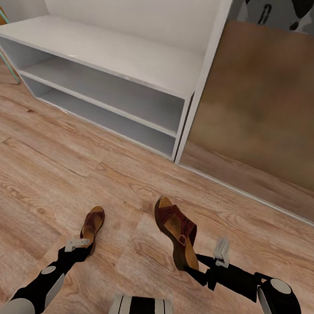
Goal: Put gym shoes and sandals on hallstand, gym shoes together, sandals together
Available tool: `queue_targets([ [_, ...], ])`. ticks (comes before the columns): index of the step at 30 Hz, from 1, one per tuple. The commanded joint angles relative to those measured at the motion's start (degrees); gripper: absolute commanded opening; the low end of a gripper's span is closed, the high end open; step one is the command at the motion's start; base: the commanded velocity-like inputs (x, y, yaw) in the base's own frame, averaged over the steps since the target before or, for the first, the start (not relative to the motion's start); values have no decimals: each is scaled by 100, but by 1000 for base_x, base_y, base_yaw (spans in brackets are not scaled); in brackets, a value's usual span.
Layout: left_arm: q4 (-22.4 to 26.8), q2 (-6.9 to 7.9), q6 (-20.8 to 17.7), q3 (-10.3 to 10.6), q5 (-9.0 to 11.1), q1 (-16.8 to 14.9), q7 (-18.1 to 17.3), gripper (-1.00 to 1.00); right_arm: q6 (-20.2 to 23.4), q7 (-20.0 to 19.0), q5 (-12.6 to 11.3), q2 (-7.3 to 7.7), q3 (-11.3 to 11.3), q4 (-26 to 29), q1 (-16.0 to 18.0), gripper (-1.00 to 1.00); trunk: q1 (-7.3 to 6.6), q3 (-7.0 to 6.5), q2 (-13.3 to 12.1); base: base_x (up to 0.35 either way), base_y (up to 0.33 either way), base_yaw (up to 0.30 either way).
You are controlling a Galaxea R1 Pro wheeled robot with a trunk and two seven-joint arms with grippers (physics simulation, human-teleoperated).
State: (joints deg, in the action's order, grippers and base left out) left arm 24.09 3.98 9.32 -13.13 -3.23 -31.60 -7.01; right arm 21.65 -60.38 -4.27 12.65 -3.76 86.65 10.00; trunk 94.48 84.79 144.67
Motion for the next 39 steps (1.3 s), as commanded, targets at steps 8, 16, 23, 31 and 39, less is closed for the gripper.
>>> queue_targets([
  [8,-7,-5,17,-29,-37,1,-46,100,77,-9,-56,0,-2,1,2,-100,11,186,8,0,0,0],
  [16,-9,-1,19,-8,-37,5,-46,100,77,-9,-56,1,-2,1,2,-100,11,258,8,0,0,0],
  [23,-9,2,21,-7,-37,5,-46,100,77,-9,-56,1,-2,1,2,-100,22,375,14,0,0,0],
  [31,-14,-7,170,-6,-37,14,-46,100,77,-9,-56,-1,-2,1,2,-100,27,468,16,0,0,0],
  [39,-18,-11,216,7,-37,14,-46,100,77,-9,-56,1,-2,1,2,-100,27,501,16,0,0,0],
])
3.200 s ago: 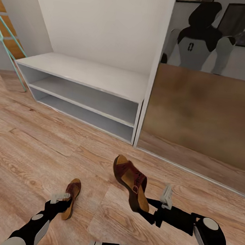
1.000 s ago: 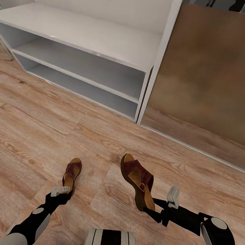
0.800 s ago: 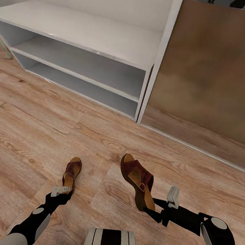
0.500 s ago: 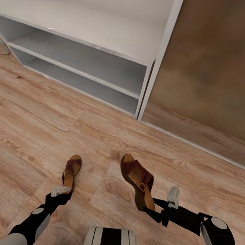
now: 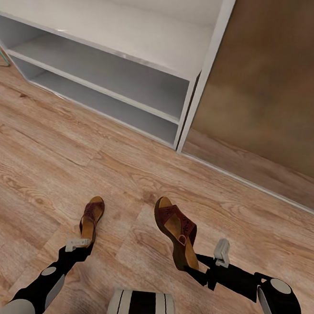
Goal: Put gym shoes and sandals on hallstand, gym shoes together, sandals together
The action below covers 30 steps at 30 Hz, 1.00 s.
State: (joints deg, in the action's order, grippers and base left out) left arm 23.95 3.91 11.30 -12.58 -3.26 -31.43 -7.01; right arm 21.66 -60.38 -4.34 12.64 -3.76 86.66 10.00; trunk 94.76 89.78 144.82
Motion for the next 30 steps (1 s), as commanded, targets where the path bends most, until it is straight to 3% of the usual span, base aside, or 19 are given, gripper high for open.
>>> queue_targets([
  [1,-5,-4,19,-49,-34,-3,-46,100,75,-8,-50,1,-2,0,2,-100,-1,4,1,0,0,0],
  [8,-5,-12,21,-51,-34,-3,-46,100,75,-8,-50,1,-3,0,2,-100,17,160,10,0,0,-34],
  [30,-2,-50,126,-38,-30,23,-46,100,75,-8,-44,0,-11,0,2,-100,17,160,10,35,0,-4],
])
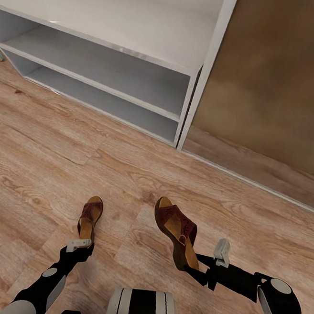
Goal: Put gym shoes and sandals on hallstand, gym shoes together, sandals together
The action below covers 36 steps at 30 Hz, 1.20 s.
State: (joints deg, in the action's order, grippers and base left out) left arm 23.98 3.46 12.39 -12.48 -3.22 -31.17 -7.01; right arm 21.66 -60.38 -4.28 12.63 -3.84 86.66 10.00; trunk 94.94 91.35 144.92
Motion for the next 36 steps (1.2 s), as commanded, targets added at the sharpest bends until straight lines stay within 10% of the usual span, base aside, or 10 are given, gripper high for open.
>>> queue_targets([
  [1,-2,-4,17,-50,-32,-3,-46,100,75,-8,-49,1,-3,0,2,-100,-1,3,1,6,0,0],
  [15,1,-3,18,-58,-28,-9,-46,100,75,-8,-47,2,-3,0,2,-100,-1,3,1,58,0,0],
  [16,-1,-3,18,-67,-29,-6,-46,-100,75,-8,-47,2,-3,0,2,-100,-1,3,1,5,0,0],
  [36,9,7,50,-118,23,36,-57,-100,75,-8,-64,-6,-296,-8,2,-100,-1,3,1,0,0,0],
])
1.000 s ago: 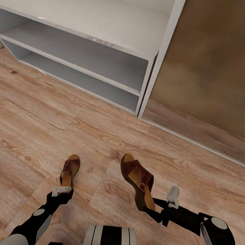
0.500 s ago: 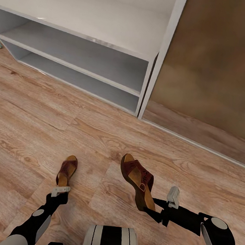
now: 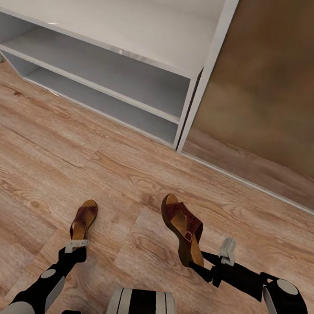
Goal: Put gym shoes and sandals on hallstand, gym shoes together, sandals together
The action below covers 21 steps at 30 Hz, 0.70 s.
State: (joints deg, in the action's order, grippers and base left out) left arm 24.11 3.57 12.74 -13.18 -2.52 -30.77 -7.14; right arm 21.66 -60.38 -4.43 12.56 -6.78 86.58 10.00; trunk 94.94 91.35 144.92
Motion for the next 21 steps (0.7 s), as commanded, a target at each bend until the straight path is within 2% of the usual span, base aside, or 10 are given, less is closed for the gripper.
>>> queue_targets([
  [1,-4,-5,13,-45,-50,-2,-44,-100,73,-11,-49,2,-3,-1,2,-100,-1,3,1,0,0,0],
  [3,-3,1,11,-30,-48,0,-48,-100,73,-9,-49,1,-1,-1,2,-100,-1,3,1,0,0,0],
  [21,-15,10,9,-44,-48,9,-50,-100,66,-18,-50,-5,28,-8,2,-100,-47,-396,-23,0,0,0],
])
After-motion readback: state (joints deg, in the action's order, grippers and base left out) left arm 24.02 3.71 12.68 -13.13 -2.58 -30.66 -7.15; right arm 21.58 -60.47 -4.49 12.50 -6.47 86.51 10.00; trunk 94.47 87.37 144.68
